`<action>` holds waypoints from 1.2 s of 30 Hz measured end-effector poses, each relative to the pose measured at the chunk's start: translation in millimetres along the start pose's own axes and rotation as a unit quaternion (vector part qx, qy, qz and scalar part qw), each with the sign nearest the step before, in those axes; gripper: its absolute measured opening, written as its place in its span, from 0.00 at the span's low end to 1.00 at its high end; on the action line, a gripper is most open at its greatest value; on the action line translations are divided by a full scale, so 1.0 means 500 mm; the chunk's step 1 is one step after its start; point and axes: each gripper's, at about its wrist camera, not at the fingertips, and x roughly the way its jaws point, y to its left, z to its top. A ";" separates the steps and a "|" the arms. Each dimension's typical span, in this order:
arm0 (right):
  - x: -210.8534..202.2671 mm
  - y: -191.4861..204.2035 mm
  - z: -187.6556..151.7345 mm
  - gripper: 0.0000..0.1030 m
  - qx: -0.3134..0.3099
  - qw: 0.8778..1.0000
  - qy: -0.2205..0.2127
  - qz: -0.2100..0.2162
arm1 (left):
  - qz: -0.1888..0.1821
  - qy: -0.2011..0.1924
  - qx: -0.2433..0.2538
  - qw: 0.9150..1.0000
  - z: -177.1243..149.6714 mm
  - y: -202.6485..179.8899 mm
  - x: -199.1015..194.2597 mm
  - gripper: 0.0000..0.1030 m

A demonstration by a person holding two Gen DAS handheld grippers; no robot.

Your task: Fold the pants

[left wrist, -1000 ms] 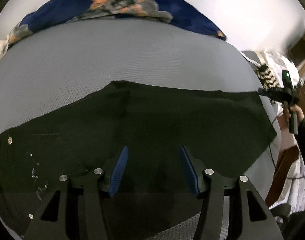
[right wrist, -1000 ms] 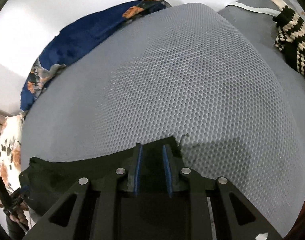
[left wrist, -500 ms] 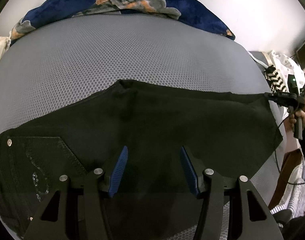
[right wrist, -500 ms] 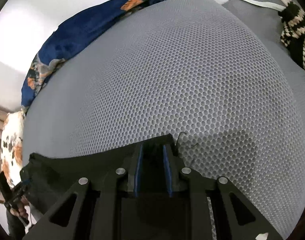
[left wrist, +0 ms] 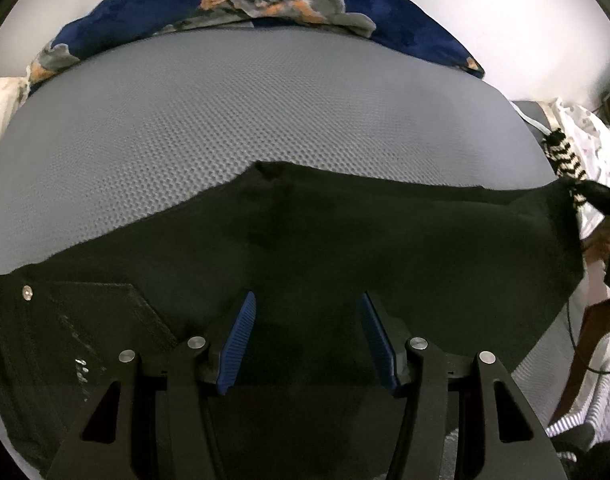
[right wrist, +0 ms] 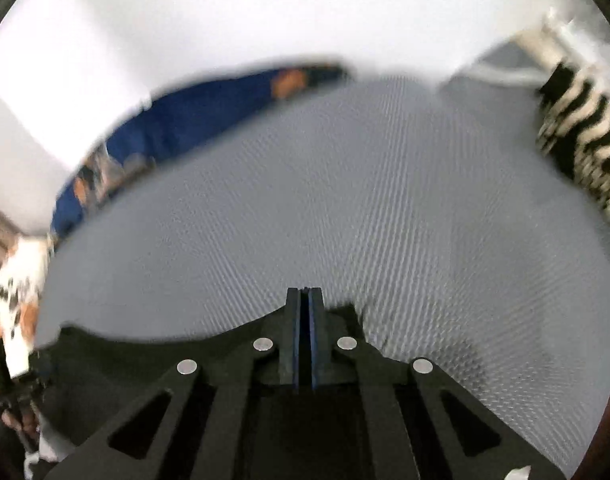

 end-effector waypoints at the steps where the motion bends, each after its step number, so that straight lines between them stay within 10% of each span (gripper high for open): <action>1: -0.001 0.003 -0.003 0.03 0.004 1.000 -0.005 -0.008 | 0.003 -0.003 -0.001 1.000 0.001 0.002 0.000 0.54; 13: 0.118 -0.037 -0.032 0.01 0.036 0.992 0.068 -0.097 | 0.042 -0.016 -0.021 0.999 0.013 0.049 0.033 0.54; 25: -0.078 -0.083 -0.154 0.24 0.127 0.985 0.080 -0.084 | 0.013 -0.021 0.001 1.000 -0.016 0.033 0.004 0.54; 36: -0.087 -0.100 -0.280 0.12 0.177 0.974 0.111 -0.087 | -0.002 -0.016 0.015 1.000 -0.061 0.033 -0.015 0.54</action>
